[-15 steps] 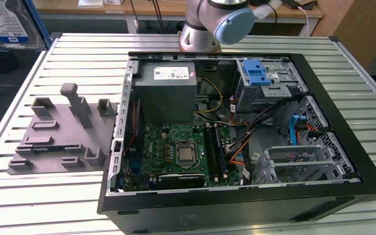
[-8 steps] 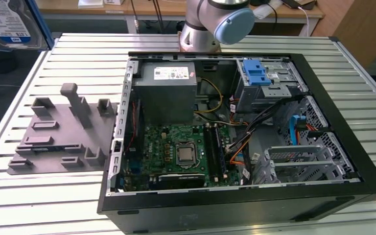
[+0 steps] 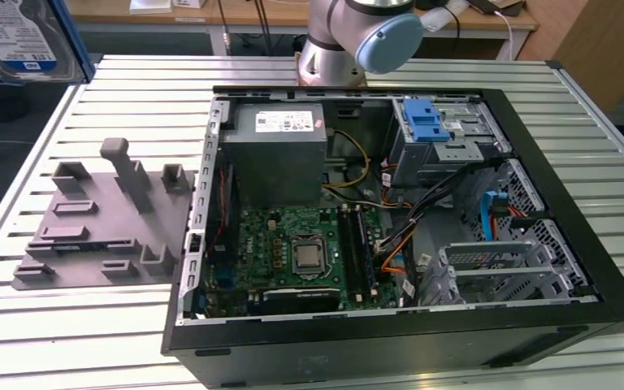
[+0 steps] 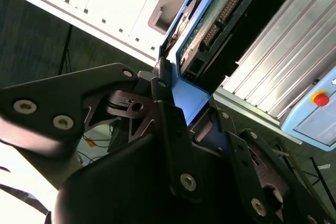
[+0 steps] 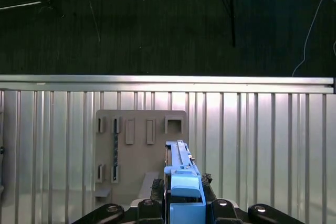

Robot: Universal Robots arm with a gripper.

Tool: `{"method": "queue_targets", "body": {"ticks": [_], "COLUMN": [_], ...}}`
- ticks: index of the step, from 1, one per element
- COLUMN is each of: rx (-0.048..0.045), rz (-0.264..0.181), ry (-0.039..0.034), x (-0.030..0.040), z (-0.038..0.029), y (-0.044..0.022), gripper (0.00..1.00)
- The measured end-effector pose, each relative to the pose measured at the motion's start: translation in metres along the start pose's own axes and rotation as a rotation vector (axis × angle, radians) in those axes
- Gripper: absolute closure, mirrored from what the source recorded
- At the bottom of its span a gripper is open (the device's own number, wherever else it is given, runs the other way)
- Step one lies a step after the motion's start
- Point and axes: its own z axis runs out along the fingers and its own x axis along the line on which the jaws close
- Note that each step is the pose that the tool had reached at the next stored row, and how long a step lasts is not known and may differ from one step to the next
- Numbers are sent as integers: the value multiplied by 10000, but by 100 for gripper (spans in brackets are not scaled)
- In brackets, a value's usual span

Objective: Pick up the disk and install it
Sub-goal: 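Pick up the disk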

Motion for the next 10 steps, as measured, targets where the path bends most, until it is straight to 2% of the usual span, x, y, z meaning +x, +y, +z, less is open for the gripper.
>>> {"method": "queue_targets", "body": {"ticks": [10], "rx": [-1], "rz": [1], "ry": [0], "x": [-1], "z": [-1], "y": [-89], "gripper": [64]}}
